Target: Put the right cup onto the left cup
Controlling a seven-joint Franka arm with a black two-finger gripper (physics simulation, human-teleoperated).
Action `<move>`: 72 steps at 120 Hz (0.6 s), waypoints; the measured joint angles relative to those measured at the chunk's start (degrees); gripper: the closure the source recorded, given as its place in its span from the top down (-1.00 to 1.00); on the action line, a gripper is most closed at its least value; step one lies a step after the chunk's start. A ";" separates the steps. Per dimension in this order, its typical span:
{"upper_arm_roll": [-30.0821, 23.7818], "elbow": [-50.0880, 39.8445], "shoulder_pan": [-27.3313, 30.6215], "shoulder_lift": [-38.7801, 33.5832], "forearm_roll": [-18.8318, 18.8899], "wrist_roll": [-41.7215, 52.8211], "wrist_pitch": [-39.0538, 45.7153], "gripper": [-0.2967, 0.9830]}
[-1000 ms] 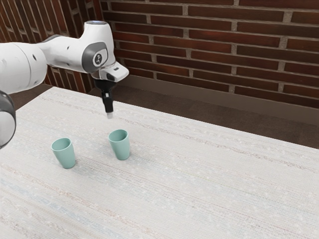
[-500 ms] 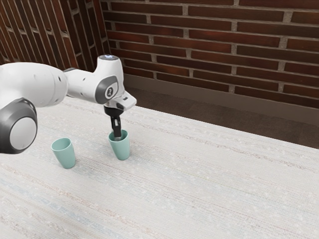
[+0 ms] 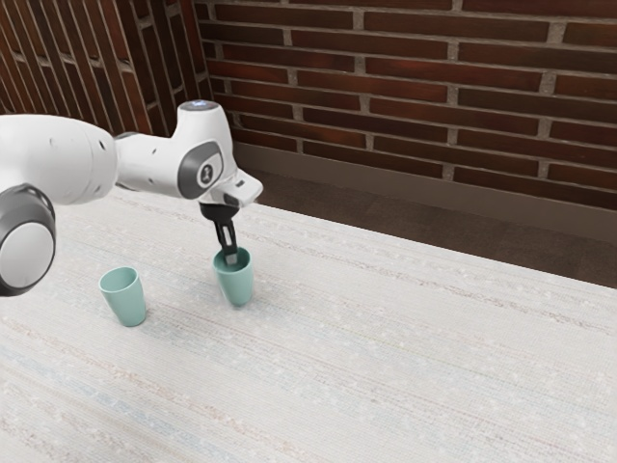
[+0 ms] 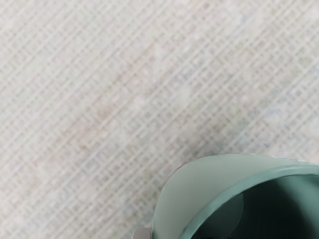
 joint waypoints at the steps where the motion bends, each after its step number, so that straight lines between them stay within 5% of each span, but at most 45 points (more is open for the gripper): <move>1: 0.00 -0.22 -0.02 -0.25 0.03 -0.01 0.10 -0.65; 72: 0.16 -10.13 8.68 -18.66 3.65 -1.73 -4.21 -0.68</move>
